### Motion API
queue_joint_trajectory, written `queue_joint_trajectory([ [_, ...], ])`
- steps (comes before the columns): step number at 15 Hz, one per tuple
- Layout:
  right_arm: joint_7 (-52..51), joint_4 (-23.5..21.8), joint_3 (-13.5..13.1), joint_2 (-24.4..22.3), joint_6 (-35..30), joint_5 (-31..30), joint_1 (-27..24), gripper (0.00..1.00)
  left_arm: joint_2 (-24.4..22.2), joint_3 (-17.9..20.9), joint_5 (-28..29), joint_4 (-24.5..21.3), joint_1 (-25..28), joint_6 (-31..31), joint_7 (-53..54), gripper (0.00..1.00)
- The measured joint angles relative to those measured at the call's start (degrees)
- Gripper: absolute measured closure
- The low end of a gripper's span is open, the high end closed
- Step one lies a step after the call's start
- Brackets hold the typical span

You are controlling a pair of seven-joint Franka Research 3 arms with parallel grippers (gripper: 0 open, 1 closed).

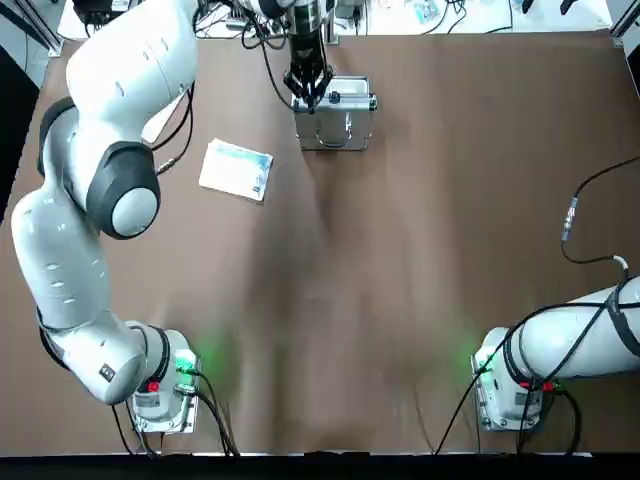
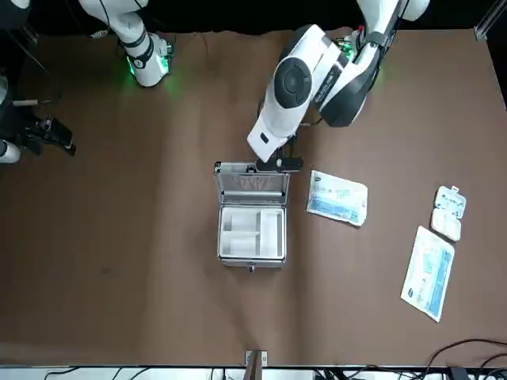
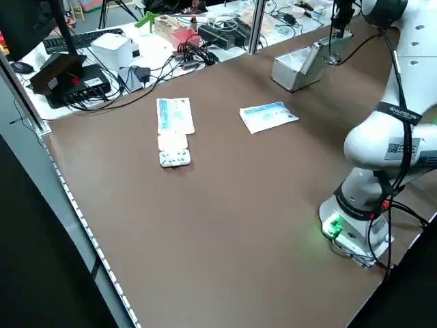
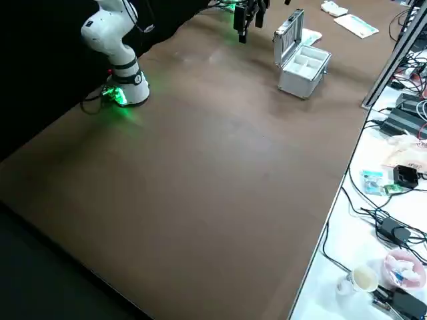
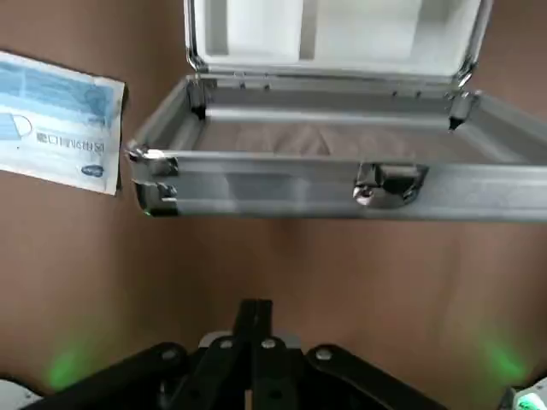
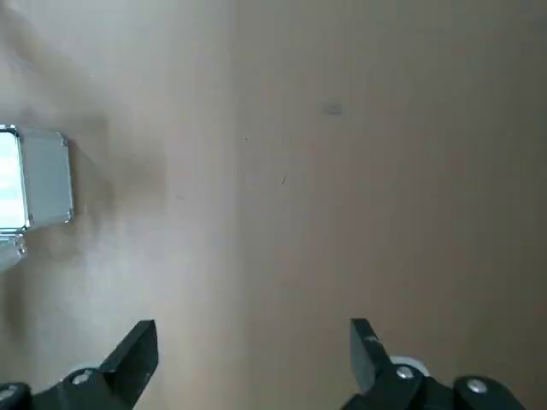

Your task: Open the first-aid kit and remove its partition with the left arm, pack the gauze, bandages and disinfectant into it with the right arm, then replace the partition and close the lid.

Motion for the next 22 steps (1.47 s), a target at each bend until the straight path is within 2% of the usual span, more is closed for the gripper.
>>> queue_joint_trajectory([
  [4,0.0,0.0,0.0,0.0,-0.1,0.0,0.0,0.01,1.7,-0.1,0.0,-0.9,-0.4,0.2,-0.1,0.97],
  [7,-0.1,0.0,0.0,0.0,-0.1,0.0,0.0,0.01,4.1,0.4,0.4,-0.9,-0.2,6.5,-0.1,0.97],
  [10,-0.1,0.0,0.0,0.0,-0.1,0.0,0.0,0.01,5.2,0.7,4.7,-0.9,0.1,14.3,-0.1,0.97],
  [14,-0.2,0.0,0.0,0.0,-0.2,0.0,0.4,0.01,5.2,2.1,8.1,-0.6,0.2,19.2,-0.1,0.96],
  [17,-0.2,0.0,0.1,0.0,-0.3,0.0,0.8,0.01,5.1,4.0,8.2,0.1,0.5,20.6,0.5,0.95],
  [22,-0.2,0.0,0.0,0.0,-0.4,0.0,0.8,0.01,5.0,4.0,8.2,0.4,0.4,20.6,0.6,0.91],
])
